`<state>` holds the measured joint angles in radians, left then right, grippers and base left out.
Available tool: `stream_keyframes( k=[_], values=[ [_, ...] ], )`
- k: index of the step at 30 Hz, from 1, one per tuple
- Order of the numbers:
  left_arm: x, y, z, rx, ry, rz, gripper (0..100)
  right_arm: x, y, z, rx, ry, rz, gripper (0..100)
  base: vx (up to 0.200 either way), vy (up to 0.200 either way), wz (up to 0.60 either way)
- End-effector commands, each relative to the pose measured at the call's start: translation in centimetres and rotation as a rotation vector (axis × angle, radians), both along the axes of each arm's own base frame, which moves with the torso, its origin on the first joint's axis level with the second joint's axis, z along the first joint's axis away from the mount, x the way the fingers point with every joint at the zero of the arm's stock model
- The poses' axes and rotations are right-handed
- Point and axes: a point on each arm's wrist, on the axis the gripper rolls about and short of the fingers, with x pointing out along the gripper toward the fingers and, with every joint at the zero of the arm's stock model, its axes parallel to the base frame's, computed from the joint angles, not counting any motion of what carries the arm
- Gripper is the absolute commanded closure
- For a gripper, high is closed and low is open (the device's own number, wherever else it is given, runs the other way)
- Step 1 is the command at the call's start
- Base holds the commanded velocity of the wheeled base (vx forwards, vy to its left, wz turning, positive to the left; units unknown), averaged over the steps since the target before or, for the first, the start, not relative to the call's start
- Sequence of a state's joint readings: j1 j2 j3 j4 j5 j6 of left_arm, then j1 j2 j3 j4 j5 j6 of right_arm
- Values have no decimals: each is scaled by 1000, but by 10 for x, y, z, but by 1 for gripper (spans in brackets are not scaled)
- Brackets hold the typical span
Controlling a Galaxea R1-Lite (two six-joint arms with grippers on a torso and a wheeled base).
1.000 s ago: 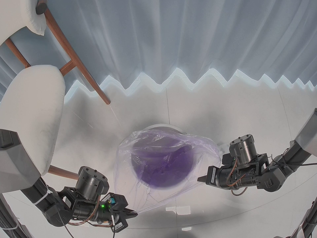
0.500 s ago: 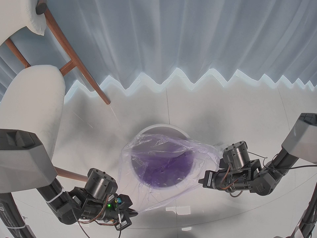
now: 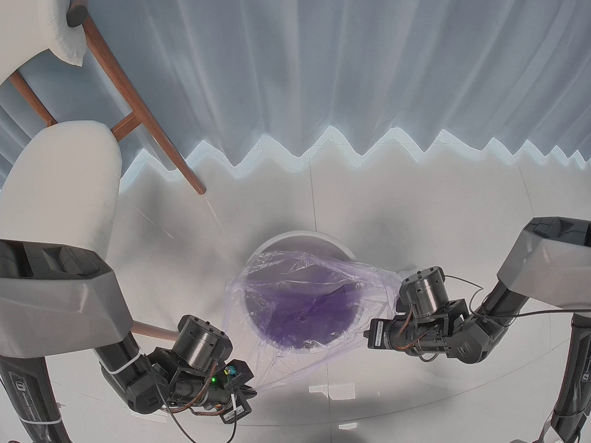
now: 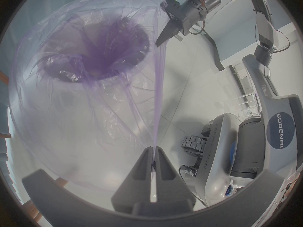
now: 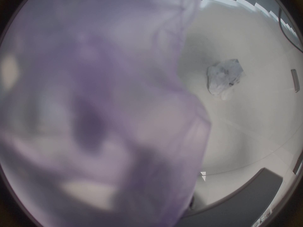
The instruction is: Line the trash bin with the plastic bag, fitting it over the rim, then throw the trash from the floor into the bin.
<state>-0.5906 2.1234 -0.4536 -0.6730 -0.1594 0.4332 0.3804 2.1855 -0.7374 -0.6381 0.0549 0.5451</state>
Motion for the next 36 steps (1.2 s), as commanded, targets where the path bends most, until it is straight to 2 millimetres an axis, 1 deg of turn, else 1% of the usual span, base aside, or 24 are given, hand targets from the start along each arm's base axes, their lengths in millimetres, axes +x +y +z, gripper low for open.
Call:
stream_keyframes(
  k=[1,4,11,14,15,20,21,24,27,31,32,34,36],
  values=[
    [3,-1,-9,25,12,12,100,13,5,-7,-8,-12,-9,100,0,0,0],
    [7,-3,-10,30,3,20,100,18,6,-9,-10,-19,-13,100,0,0,0],
    [23,-5,-12,19,-26,52,100,26,7,-14,-20,-27,-26,100,0,0,0],
    [24,-4,-13,20,-23,56,100,27,6,-14,-20,-30,-27,100,0,0,0],
    [23,-4,-13,22,-21,55,0,27,6,-13,-19,-33,-28,100,0,0,0],
    [24,-5,-13,17,-21,56,0,27,4,-12,-25,-35,-26,100,0,0,0],
    [24,-5,-12,14,-21,52,0,26,3,-12,-33,-34,-20,0,0,0,0],
    [23,-4,-12,13,-18,53,0,23,2,-15,-57,-31,5,0,0,0,0],
    [21,-3,-8,9,-24,51,0,21,3,-6,-45,-51,4,0,0,0,0],
    [16,0,8,-13,-58,48,0,16,2,6,-43,-72,14,0,0,0,0],
    [15,0,9,-14,-59,46,0,16,2,7,-42,-75,14,0,0,0,0],
    [8,1,23,-39,-90,37,0,9,0,16,-35,-83,15,0,0,0,0],
    [3,4,29,-46,-101,35,0,5,-2,17,-36,-78,16,0,0,0,0]
  ],
)
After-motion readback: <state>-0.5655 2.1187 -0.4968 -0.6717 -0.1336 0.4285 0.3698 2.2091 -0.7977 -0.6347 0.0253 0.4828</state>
